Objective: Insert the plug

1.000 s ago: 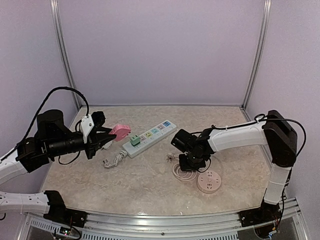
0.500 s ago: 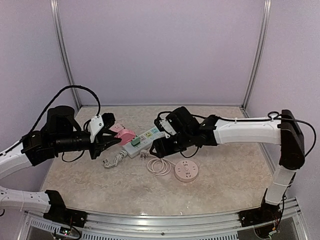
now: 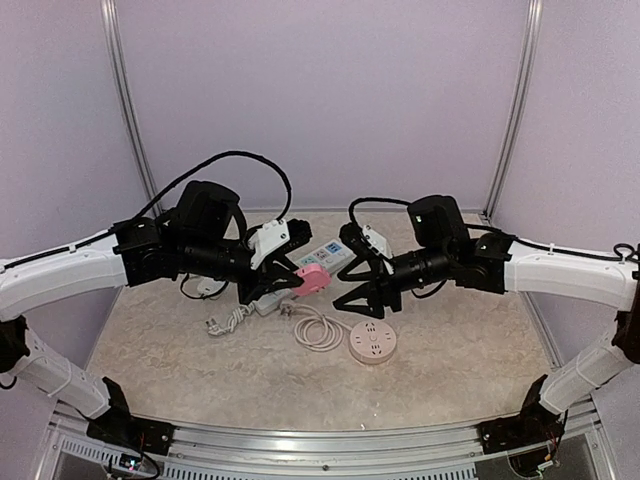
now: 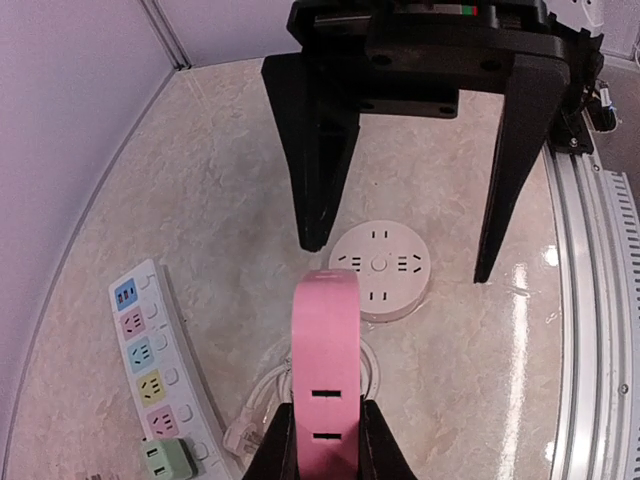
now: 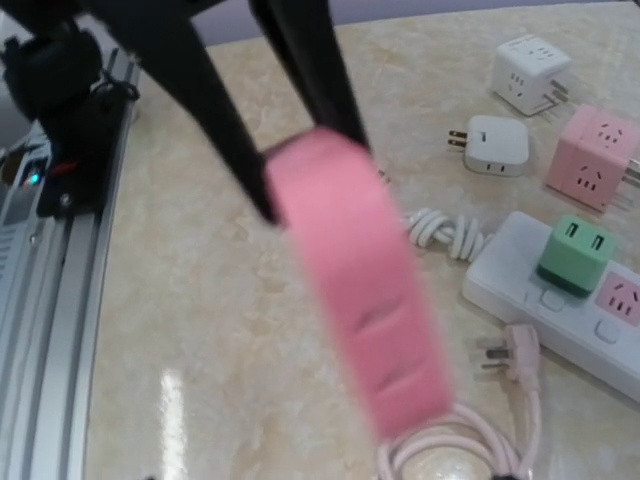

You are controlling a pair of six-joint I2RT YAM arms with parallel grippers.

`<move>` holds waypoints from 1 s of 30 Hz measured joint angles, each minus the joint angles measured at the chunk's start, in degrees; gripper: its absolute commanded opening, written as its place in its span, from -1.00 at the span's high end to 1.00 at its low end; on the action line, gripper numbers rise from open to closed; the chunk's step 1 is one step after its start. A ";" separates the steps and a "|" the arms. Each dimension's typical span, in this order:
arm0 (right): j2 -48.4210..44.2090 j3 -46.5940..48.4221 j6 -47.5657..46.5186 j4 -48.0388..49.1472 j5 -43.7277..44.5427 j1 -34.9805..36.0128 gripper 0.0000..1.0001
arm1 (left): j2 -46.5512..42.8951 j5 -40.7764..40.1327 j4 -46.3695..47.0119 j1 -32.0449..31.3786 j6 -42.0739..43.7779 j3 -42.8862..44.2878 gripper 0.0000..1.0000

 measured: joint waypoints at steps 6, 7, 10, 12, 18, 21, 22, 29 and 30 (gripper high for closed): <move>2.86 0.00 -3.96 0.46 -6.49 -4.33 -0.11 | 5.29 1.01 -1.46 -1.95 0.04 2.62 1.00; 3.13 0.00 -4.33 0.57 -7.26 -4.70 -0.06 | 5.75 1.03 -1.73 -2.12 0.04 2.73 1.00; 3.93 0.24 -5.18 0.85 -9.27 -4.96 0.03 | 6.99 1.03 -1.88 -2.45 -0.02 2.93 1.00; 4.55 0.55 -5.57 1.11 -10.56 -4.96 0.07 | 7.65 1.01 -1.84 -2.54 -0.15 2.93 1.00; 6.71 1.29 -5.31 2.73 -13.66 -4.96 0.20 | 8.48 0.94 -1.64 -2.56 -0.24 2.95 1.00; 7.80 1.29 -4.98 3.37 -14.34 -4.96 0.22 | 8.48 0.94 -0.87 -2.56 -0.50 2.95 1.00; 8.22 1.29 -4.61 3.63 -14.60 -4.96 0.25 | 8.48 0.94 -0.59 -2.56 -0.61 2.95 1.00; 10.21 1.57 -4.28 5.97 -16.94 -4.96 1.00 | 8.41 1.51 -0.37 -2.05 -2.49 2.91 0.80; 10.27 1.57 -4.37 6.34 -17.20 -4.96 1.00 | 8.20 1.70 -0.39 -1.92 -2.82 2.82 0.22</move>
